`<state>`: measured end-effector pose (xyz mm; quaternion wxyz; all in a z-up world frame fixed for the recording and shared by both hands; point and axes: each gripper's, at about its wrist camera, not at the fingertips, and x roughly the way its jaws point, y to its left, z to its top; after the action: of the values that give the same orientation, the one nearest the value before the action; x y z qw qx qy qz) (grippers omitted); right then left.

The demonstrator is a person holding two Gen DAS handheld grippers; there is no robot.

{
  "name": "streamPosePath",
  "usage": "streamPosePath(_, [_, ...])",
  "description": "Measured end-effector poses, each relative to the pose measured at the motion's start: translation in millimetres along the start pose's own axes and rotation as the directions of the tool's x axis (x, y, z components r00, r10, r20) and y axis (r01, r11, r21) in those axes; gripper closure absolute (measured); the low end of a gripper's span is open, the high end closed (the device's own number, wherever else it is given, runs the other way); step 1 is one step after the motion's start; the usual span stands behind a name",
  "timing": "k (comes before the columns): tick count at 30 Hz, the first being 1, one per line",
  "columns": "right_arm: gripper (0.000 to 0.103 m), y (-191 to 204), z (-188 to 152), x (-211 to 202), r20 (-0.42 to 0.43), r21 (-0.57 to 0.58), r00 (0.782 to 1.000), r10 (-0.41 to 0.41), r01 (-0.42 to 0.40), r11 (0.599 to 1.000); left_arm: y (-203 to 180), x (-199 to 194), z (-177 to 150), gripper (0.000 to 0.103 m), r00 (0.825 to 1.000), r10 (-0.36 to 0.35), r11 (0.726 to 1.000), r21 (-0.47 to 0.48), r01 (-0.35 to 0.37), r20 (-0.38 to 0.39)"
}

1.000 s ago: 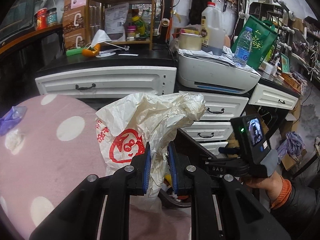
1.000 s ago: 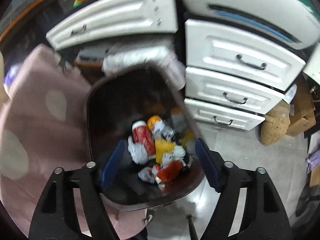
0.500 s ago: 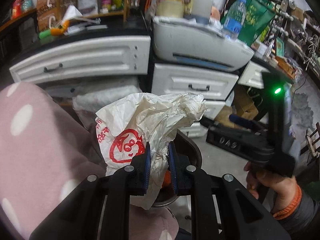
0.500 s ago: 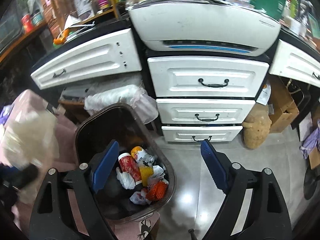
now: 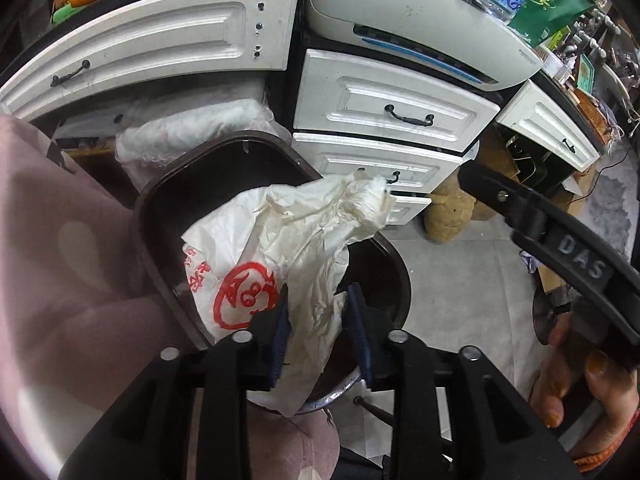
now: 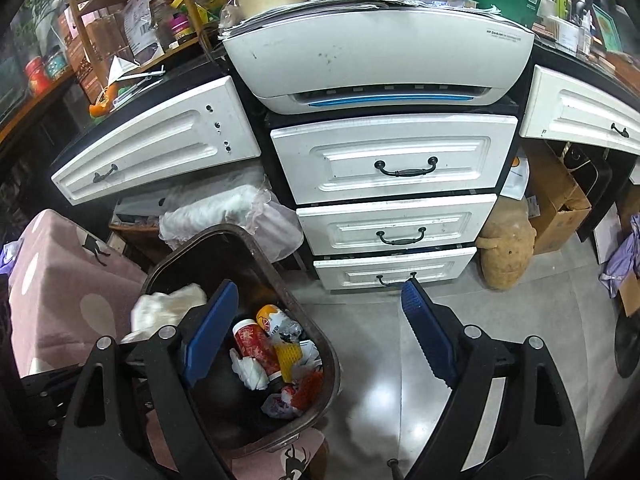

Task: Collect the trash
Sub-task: 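Lower the red-printed white bag into the bin and open the left tool, then move both tools back over the purple bag and white tissue on the table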

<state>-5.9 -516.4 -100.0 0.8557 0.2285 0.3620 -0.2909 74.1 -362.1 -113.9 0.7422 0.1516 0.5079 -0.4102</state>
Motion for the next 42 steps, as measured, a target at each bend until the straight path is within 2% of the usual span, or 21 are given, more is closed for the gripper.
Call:
streamPosePath(4, [0.020, -2, 0, 0, -0.002, 0.006, 1.000, 0.001, -0.001, 1.000, 1, 3, 1, 0.035, 1.000, 0.018, 1.000, 0.009, -0.018, -0.002])
streamPosePath(6, [0.020, -3, 0, 0, 0.000, 0.013, 1.000, 0.001, -0.001, 1.000, 1, 5, 1, 0.030, 1.000, 0.019, 1.000, 0.012, -0.019, -0.002])
streamPosePath(13, [0.020, -13, 2, 1, -0.002, 0.057, 1.000, -0.005, 0.005, 0.998, 0, 1, 0, 0.024, 1.000, 0.005, 1.000, 0.022, -0.005, 0.005])
streamPosePath(17, [0.019, -15, 1, 0, 0.005, 0.066, 1.000, -0.004, 0.003, 0.998, 0, -18, 2, 0.023, 0.999, -0.021, 1.000, 0.024, 0.020, 0.041])
streamPosePath(21, [0.019, -14, 2, -4, 0.014, 0.068, 1.000, 0.025, -0.026, 0.997, 0, -48, 3, 0.016, 0.994, -0.037, 0.998, 0.051, 0.032, 0.107])
streamPosePath(25, [0.019, -1, 0, -10, 0.020, 0.022, 0.997, 0.071, -0.071, 0.997, 11, -86, -5, 0.011, 0.980, -0.001, 0.997, 0.071, -0.013, 0.197])
streamPosePath(32, [0.015, 42, -9, -21, 0.005, -0.141, 0.987, 0.161, -0.159, 0.977, 51, -125, -25, 0.007, 0.952, 0.100, 0.993, 0.035, -0.115, 0.290])
streamPosePath(36, [0.015, 69, -16, -30, -0.018, -0.235, 0.978, 0.208, -0.206, 0.950, 84, -142, -36, 0.007, 0.931, 0.169, 0.984, -0.008, -0.176, 0.323])
streamPosePath(42, [0.015, 117, -29, -51, -0.084, -0.363, 0.948, 0.308, -0.317, 0.876, 146, -165, -46, 0.006, 0.898, 0.266, 0.964, -0.117, -0.240, 0.349])
